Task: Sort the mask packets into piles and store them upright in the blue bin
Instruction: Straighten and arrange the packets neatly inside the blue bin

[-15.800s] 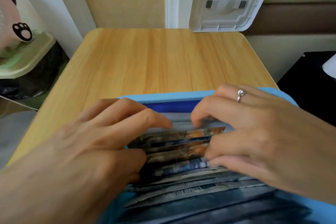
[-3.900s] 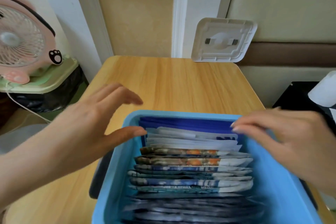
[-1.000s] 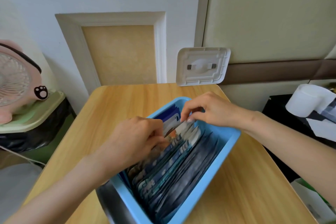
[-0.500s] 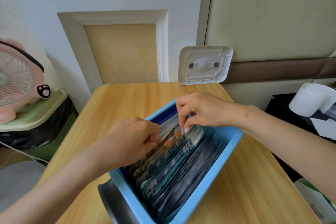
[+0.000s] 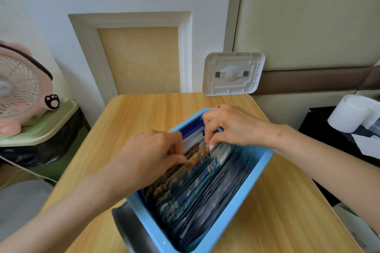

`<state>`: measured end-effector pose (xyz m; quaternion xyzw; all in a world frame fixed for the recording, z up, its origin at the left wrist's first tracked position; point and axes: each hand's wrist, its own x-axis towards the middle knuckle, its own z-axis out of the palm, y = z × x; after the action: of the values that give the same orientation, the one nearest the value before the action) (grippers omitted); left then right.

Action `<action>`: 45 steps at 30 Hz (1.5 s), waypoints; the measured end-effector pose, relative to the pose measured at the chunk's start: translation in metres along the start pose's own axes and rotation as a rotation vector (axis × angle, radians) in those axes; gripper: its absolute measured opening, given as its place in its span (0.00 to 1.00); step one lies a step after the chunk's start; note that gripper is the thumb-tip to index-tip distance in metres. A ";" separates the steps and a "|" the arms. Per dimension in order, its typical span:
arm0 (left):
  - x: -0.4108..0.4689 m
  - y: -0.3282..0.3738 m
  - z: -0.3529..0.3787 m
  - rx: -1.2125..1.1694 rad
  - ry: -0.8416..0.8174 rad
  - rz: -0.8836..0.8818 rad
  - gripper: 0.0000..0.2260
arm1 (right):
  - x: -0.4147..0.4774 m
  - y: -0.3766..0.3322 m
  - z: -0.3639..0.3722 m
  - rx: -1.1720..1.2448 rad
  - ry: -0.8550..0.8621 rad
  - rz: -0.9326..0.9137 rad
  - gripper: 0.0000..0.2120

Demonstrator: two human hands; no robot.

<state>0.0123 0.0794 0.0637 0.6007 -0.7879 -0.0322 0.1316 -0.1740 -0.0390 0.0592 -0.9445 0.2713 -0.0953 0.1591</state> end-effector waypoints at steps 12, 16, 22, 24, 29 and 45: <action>-0.008 0.008 -0.001 -0.028 -0.119 0.047 0.07 | -0.008 -0.003 -0.011 0.022 -0.025 -0.037 0.04; -0.005 0.014 0.004 0.031 -0.103 0.073 0.07 | -0.006 -0.001 -0.008 -0.054 0.002 -0.059 0.04; -0.005 0.013 0.001 0.067 -0.145 0.086 0.07 | -0.006 -0.001 -0.004 -0.064 0.012 -0.077 0.04; -0.003 0.014 0.001 0.028 -0.083 0.061 0.07 | -0.007 0.000 -0.010 0.024 0.040 -0.038 0.05; -0.004 0.013 0.001 -0.092 -0.030 0.041 0.09 | -0.014 0.004 -0.023 0.157 0.032 -0.013 0.07; -0.006 0.006 0.011 -0.201 -0.092 0.079 0.08 | -0.019 0.015 -0.014 0.352 -0.029 0.129 0.08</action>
<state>0.0057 0.0851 0.0538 0.5510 -0.8089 -0.1336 0.1560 -0.2008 -0.0437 0.0651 -0.8838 0.3083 -0.1175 0.3318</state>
